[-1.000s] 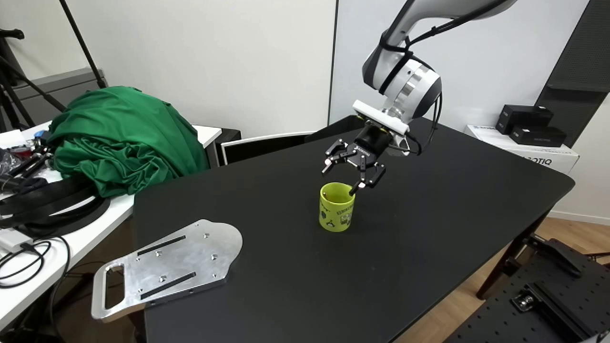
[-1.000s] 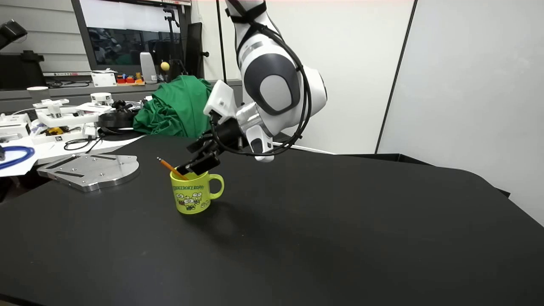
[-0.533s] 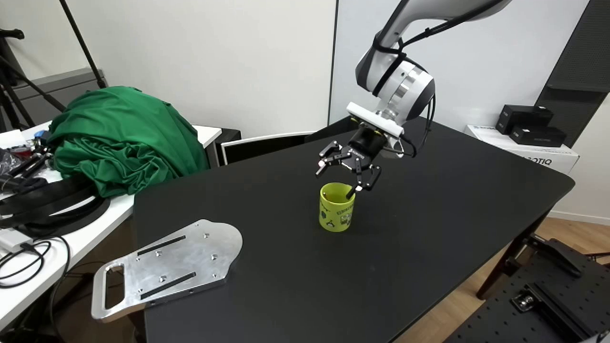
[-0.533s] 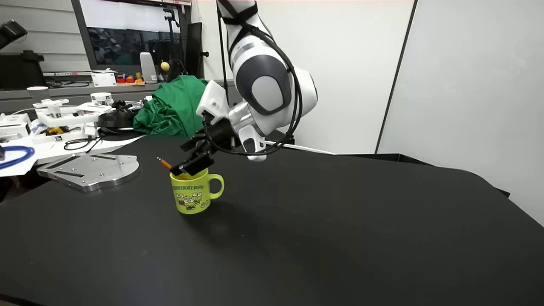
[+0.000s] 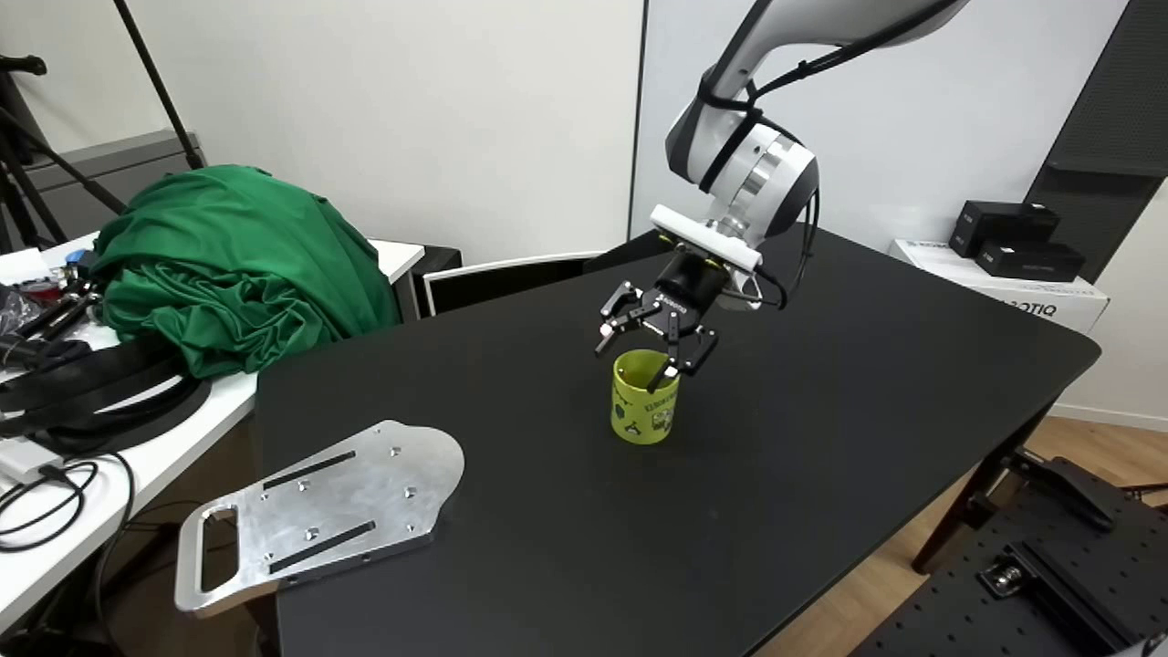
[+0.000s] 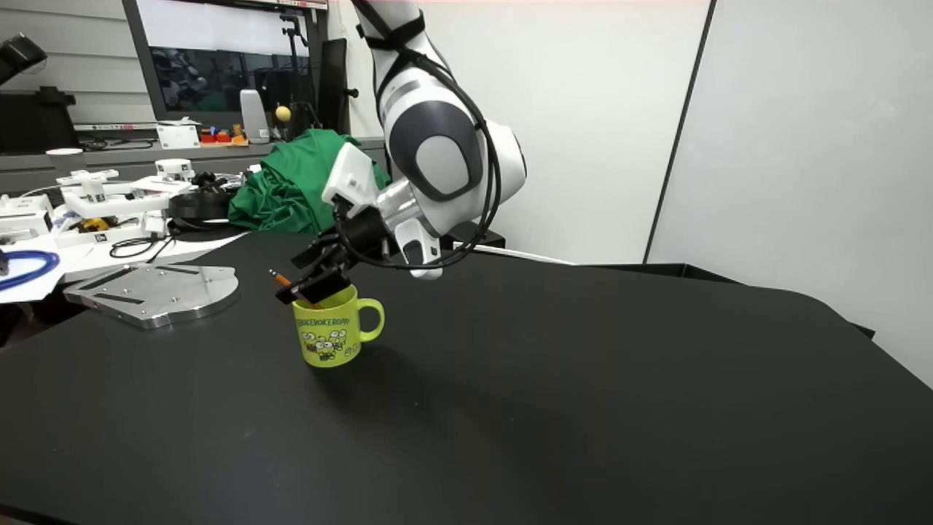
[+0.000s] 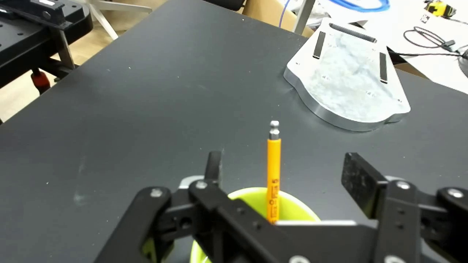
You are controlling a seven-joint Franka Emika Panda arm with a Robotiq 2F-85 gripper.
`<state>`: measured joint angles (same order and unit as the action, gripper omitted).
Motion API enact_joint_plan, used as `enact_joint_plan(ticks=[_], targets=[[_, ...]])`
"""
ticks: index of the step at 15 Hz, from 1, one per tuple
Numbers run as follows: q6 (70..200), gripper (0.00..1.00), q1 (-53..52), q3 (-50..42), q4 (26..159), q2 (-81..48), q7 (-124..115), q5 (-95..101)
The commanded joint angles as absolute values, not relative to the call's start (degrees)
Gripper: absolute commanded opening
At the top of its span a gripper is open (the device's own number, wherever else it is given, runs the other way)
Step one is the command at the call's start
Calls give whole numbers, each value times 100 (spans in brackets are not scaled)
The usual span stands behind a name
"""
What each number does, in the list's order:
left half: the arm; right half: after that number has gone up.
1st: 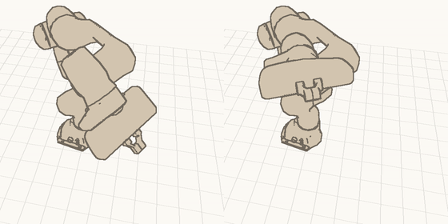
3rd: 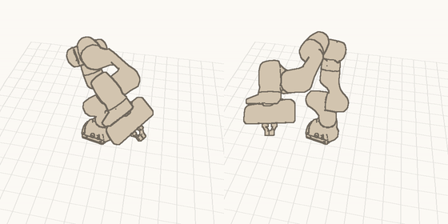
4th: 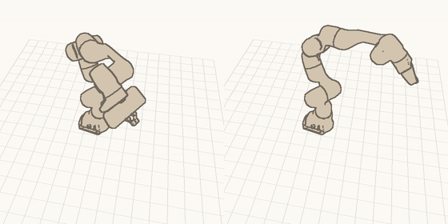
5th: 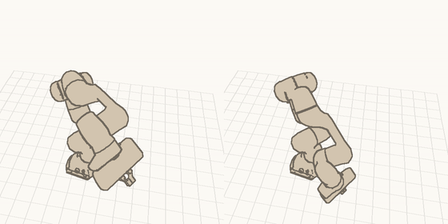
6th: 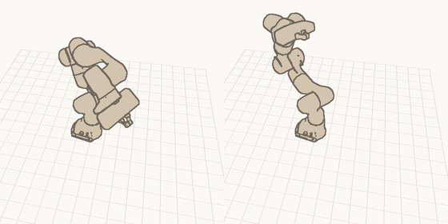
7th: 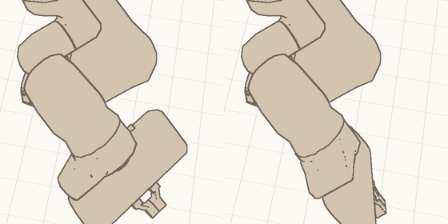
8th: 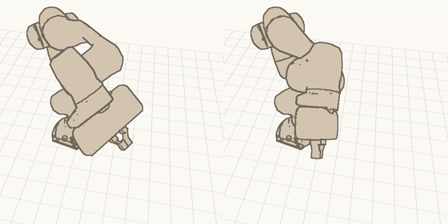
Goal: Put then remove the orange thing from the cup and put it on the table
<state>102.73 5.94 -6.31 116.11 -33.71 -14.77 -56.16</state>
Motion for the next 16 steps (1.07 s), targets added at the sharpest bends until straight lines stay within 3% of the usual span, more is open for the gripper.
enact_joint_plan(ticks=[1, 8, 10, 16], targets=[[10346, 53, 556, -623, 11554, -3414, -1462, -5667], [10394, 5, 565, -638, 11581, -3380, -1449, -5646], [10374, 0, 575, -639, 11581, -3373, -1456, -5653], [10207, 2, 627, -641, 11596, -3232, -1486, -5668]])
